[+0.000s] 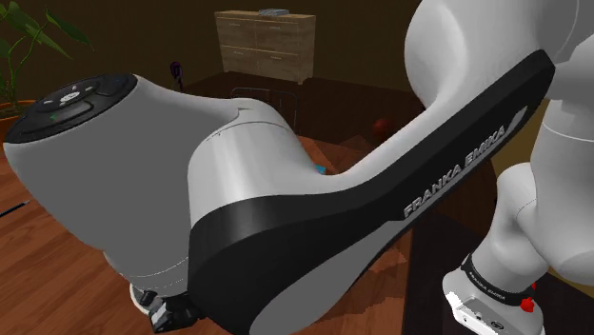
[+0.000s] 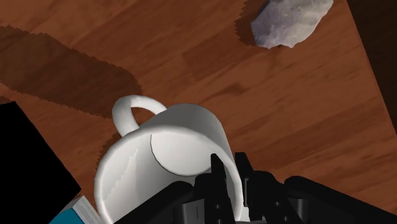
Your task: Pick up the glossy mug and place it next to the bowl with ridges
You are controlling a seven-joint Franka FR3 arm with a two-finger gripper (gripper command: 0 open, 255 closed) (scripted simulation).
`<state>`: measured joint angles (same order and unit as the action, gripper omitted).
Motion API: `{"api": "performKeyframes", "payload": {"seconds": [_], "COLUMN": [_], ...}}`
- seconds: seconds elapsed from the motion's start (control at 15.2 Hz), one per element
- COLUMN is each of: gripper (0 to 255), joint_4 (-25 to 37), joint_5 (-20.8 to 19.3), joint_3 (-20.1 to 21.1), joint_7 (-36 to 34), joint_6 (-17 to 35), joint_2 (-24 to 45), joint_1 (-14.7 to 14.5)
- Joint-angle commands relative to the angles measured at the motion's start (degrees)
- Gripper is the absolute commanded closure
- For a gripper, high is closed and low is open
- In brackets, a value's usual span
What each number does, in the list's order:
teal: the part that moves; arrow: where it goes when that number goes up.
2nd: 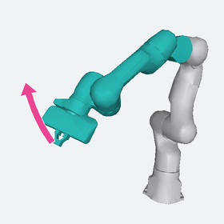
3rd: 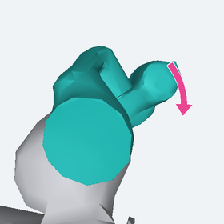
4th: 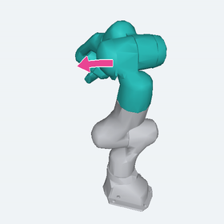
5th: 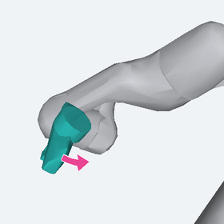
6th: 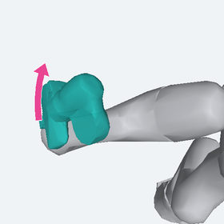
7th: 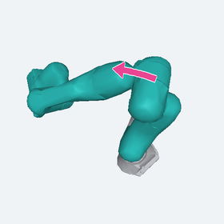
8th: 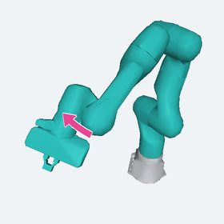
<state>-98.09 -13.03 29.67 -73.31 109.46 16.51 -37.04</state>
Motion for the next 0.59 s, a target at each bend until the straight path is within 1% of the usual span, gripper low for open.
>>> {"api": "performKeyframes", "payload": {"seconds": [0.0, 0.53], "gripper": [255, 255], "joint_4": [-0.8, -4.3], "joint_5": [-0.4, -1.9], "joint_3": [-0.1, -0.7], "joint_7": [-0.2, -1.5], "joint_6": [1.3, 6.5], "joint_2": [0.5, 2.7], "joint_1": [0.0, -0.3]}}
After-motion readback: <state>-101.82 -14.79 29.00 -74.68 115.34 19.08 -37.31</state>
